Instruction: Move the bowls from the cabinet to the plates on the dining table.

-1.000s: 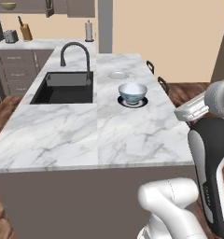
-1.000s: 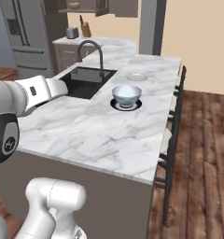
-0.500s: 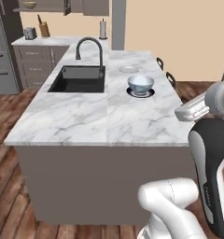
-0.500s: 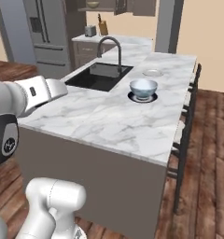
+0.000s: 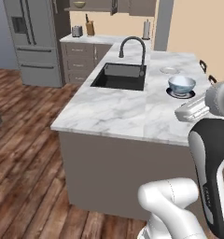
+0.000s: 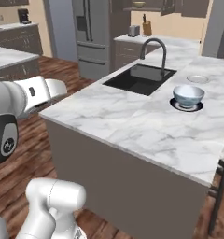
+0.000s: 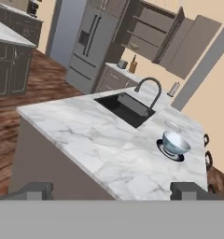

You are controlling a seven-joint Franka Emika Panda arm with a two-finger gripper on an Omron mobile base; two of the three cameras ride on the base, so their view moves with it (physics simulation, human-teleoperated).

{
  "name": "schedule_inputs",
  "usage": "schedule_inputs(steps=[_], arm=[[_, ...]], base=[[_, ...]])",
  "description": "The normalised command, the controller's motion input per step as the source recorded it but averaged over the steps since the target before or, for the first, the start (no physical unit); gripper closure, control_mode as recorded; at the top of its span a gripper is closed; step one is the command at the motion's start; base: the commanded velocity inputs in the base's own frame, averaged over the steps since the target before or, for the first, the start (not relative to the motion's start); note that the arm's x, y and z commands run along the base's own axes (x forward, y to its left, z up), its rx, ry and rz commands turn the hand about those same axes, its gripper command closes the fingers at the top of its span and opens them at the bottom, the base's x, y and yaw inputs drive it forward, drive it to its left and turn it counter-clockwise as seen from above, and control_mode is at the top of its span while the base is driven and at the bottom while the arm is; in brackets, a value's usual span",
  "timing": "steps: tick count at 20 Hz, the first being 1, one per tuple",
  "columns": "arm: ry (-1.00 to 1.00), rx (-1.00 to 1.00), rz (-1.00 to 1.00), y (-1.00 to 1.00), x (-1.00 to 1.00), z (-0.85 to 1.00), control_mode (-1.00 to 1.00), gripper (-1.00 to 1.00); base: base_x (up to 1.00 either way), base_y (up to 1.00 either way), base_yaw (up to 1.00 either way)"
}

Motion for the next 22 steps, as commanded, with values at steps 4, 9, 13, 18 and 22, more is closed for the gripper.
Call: schedule_inputs(steps=[4,9,13,18,22], arm=[[0.00,0.00,0.00,0.00,0.00,0.00,1.00,-1.00],[0.00,0.00,0.00,0.00,0.00,0.00,1.00,-1.00],[0.00,0.00,0.00,0.00,0.00,0.00,1.00,-1.00],[0.00,0.00,0.00,0.00,0.00,0.00,1.00,-1.00],[0.00,0.00,0.00,0.00,0.00,0.00,1.00,-1.00]], base=[[0.02,0.42,0.36],[0.16,0.33,0.35],[0.24,0.31,0.34],[0.30,0.30,0.33],[0.33,0.18,0.34]])
